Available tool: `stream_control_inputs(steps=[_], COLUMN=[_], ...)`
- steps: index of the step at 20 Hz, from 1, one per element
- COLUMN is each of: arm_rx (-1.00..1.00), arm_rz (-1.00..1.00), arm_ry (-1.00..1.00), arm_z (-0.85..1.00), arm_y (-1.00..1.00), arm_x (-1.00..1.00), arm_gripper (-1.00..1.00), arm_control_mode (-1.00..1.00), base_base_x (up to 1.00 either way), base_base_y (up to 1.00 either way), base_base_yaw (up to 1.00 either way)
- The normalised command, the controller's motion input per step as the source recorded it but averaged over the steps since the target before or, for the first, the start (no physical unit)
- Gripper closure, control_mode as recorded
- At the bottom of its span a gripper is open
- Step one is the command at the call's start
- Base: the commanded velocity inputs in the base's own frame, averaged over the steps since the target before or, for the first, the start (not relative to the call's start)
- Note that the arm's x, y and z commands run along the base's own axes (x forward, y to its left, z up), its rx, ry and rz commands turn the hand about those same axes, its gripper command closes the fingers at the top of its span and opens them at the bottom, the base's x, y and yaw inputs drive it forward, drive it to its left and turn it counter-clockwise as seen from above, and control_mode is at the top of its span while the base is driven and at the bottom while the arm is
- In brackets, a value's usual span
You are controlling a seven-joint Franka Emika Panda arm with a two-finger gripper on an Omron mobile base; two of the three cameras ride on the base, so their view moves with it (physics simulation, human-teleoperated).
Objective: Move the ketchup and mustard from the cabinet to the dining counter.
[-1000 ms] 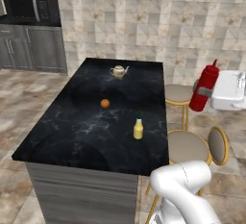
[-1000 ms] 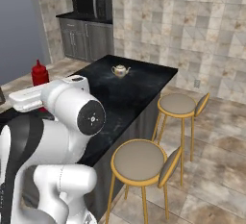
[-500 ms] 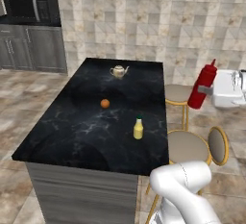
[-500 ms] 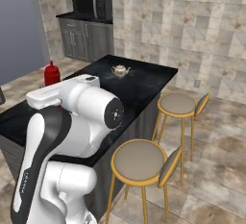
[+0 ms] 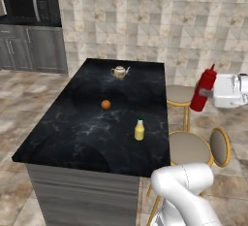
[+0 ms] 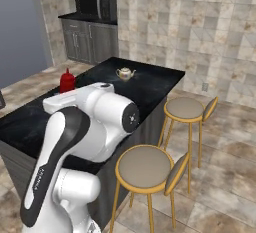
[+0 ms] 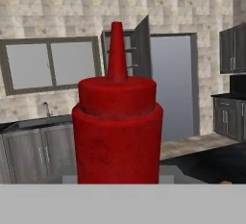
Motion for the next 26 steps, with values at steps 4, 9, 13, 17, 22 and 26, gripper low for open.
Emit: stream_control_inputs(steps=[4,9,13,17,22,26], arm_rx=[-0.09,-0.05,-0.01,0.0,0.0,0.0], arm_rz=[0.0,0.0,0.0,0.0,0.04,0.06], arm_ry=[0.01,0.01,0.0,0.0,0.0,0.0], arm_z=[-0.42,-0.34,-0.25,-0.34,-0.45,-0.44], arm_y=[-0.11,-0.09,-0.11,-0.05,0.0,0.0], arm_x=[0.32,0.47,0.48,0.46,0.44,0.4], arm_gripper=[1.0,1.0,1.0,1.0,1.0,1.0], arm_control_mode=[-1.0,-1.0,-1.0,-1.0,-1.0,-1.0], base_base_x=[0.0,0.0,0.0,0.0,0.0,0.0], base_base_y=[0.0,0.0,0.0,0.0,0.0,0.0], base_base_yaw=[0.0,0.0,0.0,0.0,0.0,0.0])
